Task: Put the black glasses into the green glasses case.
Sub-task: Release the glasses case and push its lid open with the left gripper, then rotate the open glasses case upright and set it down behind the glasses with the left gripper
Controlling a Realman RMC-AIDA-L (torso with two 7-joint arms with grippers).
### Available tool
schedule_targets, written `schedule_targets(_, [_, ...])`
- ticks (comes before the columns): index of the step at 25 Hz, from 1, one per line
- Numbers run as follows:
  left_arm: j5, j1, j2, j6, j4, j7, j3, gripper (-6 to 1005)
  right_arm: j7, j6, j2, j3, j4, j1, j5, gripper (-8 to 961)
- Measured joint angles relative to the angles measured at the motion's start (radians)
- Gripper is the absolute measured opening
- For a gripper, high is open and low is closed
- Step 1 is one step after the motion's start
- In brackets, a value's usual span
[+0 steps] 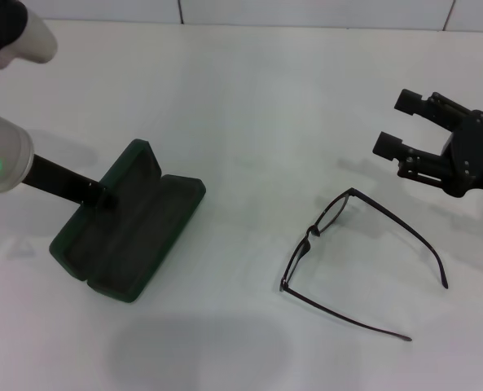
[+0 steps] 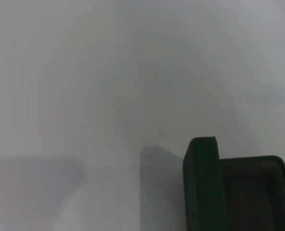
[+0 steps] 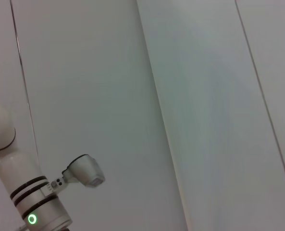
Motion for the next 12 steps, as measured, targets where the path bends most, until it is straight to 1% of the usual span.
schedule_targets(3, [-0.001,-0.003,0.000,-0.001,0.009,0.007,0.000,206,0.000,-0.006,0.001,0.000,0.002,-0.001,0.000,821])
schedule_targets(5, [-0.002,-0.006,0.001,-0.001,0.031,0.024,0.000,202,-0.010,-0.034,-0.002,-0.003,0.000,-0.002,-0.009,821])
schedule_targets(9, [-0.005,-0.029,0.000,-0.031,0.090,0.107,0.010,198,-0.038,-0.188,-0.017,-0.001,-0.007,0.001,-0.084,820])
schedule_targets(12, [-0.006,-0.074,0.001,-0.106,0.107,0.261,0.041,199,-0.014,-0.306,-0.033,0.000,-0.008,0.015,-0.138,820])
